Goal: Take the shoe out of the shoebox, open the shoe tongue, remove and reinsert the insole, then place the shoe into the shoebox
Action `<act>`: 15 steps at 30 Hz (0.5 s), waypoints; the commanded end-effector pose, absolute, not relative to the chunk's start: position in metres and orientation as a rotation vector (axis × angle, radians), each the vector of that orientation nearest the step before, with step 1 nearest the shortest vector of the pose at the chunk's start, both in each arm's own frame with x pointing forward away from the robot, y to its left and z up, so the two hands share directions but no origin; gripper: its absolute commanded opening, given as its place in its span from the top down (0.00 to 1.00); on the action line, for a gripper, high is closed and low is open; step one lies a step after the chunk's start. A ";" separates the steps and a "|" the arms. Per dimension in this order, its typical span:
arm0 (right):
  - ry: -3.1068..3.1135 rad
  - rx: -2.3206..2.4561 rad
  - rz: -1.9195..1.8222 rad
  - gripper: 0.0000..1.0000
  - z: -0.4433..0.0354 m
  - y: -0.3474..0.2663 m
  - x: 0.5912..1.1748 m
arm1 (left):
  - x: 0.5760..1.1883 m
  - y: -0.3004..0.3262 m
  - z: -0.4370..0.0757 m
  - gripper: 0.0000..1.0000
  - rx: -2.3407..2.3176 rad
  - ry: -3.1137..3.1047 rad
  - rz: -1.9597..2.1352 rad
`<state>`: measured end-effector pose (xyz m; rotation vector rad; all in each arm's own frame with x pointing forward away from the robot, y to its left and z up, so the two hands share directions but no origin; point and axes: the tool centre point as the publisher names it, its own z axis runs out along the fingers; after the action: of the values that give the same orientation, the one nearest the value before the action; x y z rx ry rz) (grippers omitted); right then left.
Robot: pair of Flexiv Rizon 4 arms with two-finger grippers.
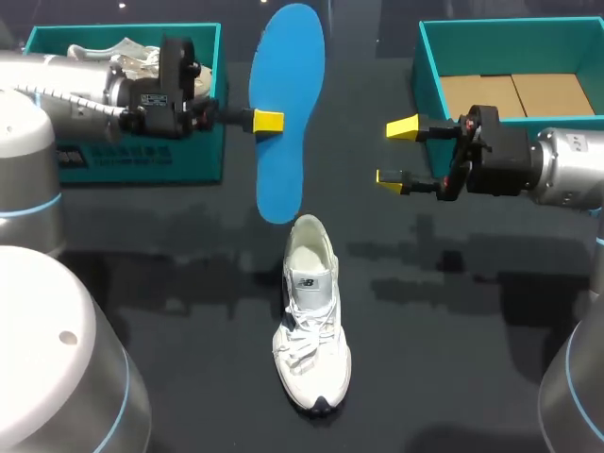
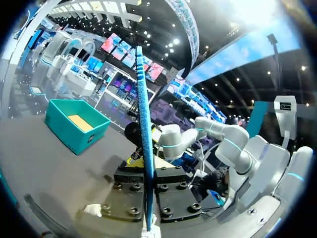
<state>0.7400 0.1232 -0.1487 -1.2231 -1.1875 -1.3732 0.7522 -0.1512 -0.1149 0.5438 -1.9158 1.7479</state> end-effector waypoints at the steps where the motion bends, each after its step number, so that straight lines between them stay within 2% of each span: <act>1: -1.189 -1.226 -1.371 0.00 -0.149 0.123 0.739 | 0.749 -0.156 -0.126 1.00 0.861 -1.656 1.538; 15: -1.189 -1.226 -1.371 0.00 -0.149 0.123 0.739 | 0.744 -0.168 -0.147 1.00 1.124 -1.411 1.373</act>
<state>0.7400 0.1232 -0.1487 -1.2230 -1.1872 -1.3738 0.7474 -0.1629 -0.1423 0.9907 -1.5399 1.4599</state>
